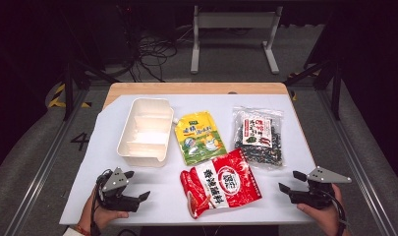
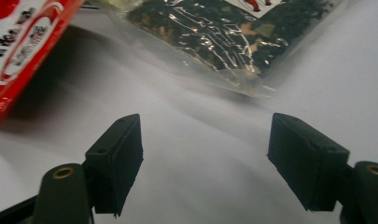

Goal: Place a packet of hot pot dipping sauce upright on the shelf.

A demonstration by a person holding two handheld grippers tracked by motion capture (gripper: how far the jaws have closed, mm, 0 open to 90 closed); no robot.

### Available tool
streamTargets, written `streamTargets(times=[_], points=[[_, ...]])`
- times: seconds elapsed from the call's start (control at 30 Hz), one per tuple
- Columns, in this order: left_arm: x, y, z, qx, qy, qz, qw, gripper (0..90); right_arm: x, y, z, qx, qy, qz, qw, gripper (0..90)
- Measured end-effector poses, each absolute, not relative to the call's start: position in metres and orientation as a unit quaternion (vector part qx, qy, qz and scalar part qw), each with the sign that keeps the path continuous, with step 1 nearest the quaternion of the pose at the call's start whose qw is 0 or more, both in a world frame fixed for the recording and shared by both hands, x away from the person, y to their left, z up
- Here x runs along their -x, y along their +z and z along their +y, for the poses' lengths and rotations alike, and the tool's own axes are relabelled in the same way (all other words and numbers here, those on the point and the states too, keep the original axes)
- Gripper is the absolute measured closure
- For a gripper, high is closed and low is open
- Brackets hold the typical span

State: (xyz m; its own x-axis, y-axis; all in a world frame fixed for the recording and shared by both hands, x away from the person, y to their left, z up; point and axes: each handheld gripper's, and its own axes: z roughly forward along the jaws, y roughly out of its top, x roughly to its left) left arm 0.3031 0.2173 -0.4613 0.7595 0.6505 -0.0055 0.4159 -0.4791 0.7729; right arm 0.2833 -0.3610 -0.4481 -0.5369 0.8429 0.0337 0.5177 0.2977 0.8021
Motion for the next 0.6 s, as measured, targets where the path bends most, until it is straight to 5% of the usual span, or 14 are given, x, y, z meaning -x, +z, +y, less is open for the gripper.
streamTargets(times=[0.6], points=[[-0.299, -0.462, 0.213, -0.856, 0.154, 0.307, 0.386, 11.1, -0.266, -0.425, -0.301, -0.366, 0.468, 0.796, 0.119, 23.0]])
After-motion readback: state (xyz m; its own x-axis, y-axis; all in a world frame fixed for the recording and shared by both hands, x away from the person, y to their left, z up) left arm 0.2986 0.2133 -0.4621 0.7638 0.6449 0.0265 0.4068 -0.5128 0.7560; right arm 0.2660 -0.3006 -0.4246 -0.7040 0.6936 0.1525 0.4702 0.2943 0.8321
